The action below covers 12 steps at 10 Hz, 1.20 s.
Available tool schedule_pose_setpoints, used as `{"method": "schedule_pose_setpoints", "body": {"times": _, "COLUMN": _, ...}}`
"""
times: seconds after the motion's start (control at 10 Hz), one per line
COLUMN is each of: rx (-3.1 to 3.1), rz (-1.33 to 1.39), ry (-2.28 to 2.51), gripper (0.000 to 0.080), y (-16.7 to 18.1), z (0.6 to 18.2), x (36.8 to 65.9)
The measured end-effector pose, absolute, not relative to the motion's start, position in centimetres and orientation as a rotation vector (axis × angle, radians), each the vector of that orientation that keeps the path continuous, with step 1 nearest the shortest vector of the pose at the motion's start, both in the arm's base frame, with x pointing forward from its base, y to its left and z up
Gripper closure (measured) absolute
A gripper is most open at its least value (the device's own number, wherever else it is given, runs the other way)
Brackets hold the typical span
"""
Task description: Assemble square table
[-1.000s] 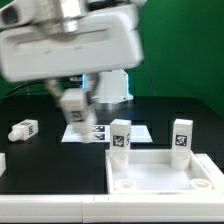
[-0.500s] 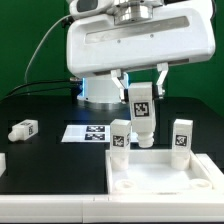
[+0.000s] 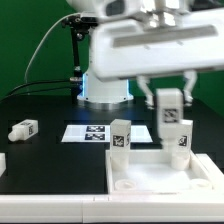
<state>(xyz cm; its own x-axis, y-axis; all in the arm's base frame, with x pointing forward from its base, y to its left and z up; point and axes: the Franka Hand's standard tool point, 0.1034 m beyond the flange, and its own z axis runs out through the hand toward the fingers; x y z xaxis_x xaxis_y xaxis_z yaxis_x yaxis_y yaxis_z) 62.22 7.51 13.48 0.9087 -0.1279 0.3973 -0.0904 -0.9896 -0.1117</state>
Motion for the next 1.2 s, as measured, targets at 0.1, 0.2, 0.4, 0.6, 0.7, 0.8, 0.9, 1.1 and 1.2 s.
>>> {"method": "schedule_pose_setpoints", "body": {"times": 0.1, "rx": -2.982, "rz": -0.630, "ry": 0.175, "gripper": 0.0515, "y": 7.1, "z": 13.6, "x": 62.3}}
{"method": "schedule_pose_setpoints", "body": {"times": 0.2, "rx": -2.982, "rz": -0.628, "ry": 0.174, "gripper": 0.0515, "y": 7.2, "z": 13.6, "x": 62.3}}
{"method": "schedule_pose_setpoints", "body": {"times": 0.4, "rx": -2.982, "rz": -0.626, "ry": 0.170, "gripper": 0.0515, "y": 7.3, "z": 13.5, "x": 62.3}}
{"method": "schedule_pose_setpoints", "body": {"times": 0.6, "rx": -2.994, "rz": -0.643, "ry": 0.070, "gripper": 0.0515, "y": 9.4, "z": 12.4, "x": 62.1}}
{"method": "schedule_pose_setpoints", "body": {"times": 0.7, "rx": -3.003, "rz": -0.636, "ry": 0.039, "gripper": 0.0515, "y": 9.6, "z": 11.8, "x": 62.2}}
{"method": "schedule_pose_setpoints", "body": {"times": 0.8, "rx": -3.001, "rz": -0.626, "ry": 0.054, "gripper": 0.0515, "y": 10.0, "z": 11.2, "x": 62.1}}
{"method": "schedule_pose_setpoints", "body": {"times": 0.9, "rx": -3.003, "rz": -0.612, "ry": 0.043, "gripper": 0.0515, "y": 10.7, "z": 10.6, "x": 61.9}}
{"method": "schedule_pose_setpoints", "body": {"times": 1.1, "rx": -3.005, "rz": -0.608, "ry": 0.041, "gripper": 0.0515, "y": 10.8, "z": 10.2, "x": 62.1}}
{"method": "schedule_pose_setpoints", "body": {"times": 1.2, "rx": -3.004, "rz": -0.606, "ry": 0.039, "gripper": 0.0515, "y": 11.0, "z": 10.0, "x": 62.2}}
